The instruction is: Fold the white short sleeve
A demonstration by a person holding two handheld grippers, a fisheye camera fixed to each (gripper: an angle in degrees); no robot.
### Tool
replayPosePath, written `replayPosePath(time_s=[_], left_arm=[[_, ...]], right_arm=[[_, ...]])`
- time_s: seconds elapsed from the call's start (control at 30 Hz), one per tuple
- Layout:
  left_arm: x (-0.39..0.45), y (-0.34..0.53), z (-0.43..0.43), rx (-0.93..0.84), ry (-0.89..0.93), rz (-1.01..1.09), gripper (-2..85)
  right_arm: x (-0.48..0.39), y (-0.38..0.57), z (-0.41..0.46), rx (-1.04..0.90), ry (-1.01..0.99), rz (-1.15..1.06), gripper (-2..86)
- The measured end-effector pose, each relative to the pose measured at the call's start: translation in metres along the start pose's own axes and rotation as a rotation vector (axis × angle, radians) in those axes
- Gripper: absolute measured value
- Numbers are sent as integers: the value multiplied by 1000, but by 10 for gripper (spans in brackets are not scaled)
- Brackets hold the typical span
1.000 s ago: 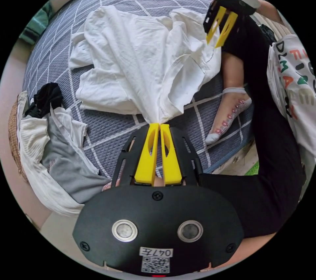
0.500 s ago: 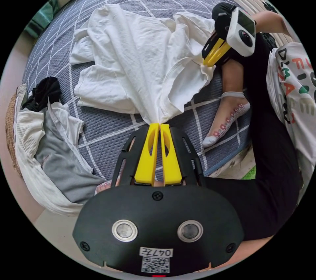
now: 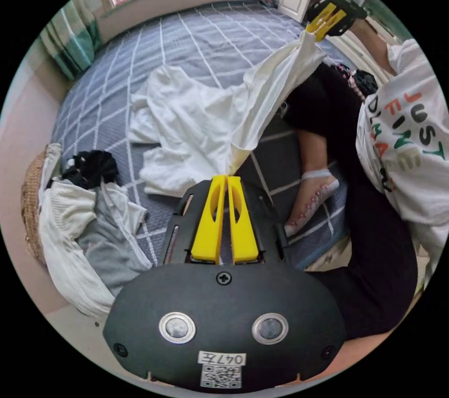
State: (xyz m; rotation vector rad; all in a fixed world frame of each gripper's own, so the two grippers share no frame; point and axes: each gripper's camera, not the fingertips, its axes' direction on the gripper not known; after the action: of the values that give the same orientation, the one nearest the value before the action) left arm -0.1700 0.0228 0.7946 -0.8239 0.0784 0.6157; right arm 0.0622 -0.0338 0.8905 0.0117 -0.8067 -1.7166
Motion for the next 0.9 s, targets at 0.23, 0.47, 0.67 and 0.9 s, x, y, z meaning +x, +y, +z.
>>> replayPosePath(time_s=[0.23,0.47,0.67,0.9], left_arm=[[-37,-38,-89,183,-272,-170,-7],[-121,-105,5,-101,-256,-327,-6],[-171,-103,122,-176,-153,-381,-4],[-227,-35,149,-8,-75,-530,30]], right_arm=[[91,39,-50,88,215,193,-1],[239,111,36,164,-18,630,13],[224,136,100,93,-47,578,51],[239,149,198,-27,-267,573,76]])
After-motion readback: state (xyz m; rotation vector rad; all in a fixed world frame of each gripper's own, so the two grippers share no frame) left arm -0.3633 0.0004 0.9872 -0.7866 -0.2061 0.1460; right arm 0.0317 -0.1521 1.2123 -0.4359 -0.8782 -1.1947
